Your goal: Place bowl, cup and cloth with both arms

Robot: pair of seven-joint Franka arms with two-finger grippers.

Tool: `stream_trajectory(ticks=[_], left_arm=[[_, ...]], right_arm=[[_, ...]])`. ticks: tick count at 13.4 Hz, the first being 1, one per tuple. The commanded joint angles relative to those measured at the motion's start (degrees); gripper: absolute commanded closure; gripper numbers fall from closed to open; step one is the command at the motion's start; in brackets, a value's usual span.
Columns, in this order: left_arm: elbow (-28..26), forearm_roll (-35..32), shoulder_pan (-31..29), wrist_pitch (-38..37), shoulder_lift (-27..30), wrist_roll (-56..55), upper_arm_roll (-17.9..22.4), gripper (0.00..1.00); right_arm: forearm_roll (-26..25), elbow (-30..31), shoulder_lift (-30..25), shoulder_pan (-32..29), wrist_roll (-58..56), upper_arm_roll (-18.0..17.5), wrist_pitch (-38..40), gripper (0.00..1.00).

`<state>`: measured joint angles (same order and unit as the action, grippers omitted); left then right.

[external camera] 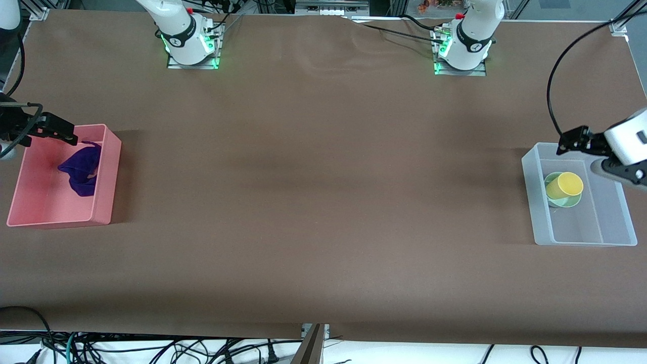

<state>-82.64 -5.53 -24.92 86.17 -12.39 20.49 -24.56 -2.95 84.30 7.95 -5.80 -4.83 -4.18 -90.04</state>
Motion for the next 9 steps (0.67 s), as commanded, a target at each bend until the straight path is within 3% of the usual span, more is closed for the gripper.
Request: stream_trajectory(ticks=[1,3,6,9], left_arm=[[3.46,2.62,4.49,-3.99,2.00,-1.59,1.70,0.00],[1.09,4.90,12.05,-0.68,4.46,-5.09,10.81,0.00],[-14.17,5.53,21.46,9.59,13.42,-20.70,18.82,0.00],[-18.34,5.18,25.97,12.18,14.50,-21.99,21.40,0.00]], right_arm=[[-0.65,-1.77,0.76,-0.17,0.26,-0.21,1.01,0.00],[-0.56,-1.77,0.76,-0.17,0.26,-0.21,1.09,0.00],[-0.56,-1.77,0.76,-0.09,0.26,-0.21,1.09,0.00],[-0.65,-1.86,0.76,-0.17,0.26,-0.13,1.18,0.00]])
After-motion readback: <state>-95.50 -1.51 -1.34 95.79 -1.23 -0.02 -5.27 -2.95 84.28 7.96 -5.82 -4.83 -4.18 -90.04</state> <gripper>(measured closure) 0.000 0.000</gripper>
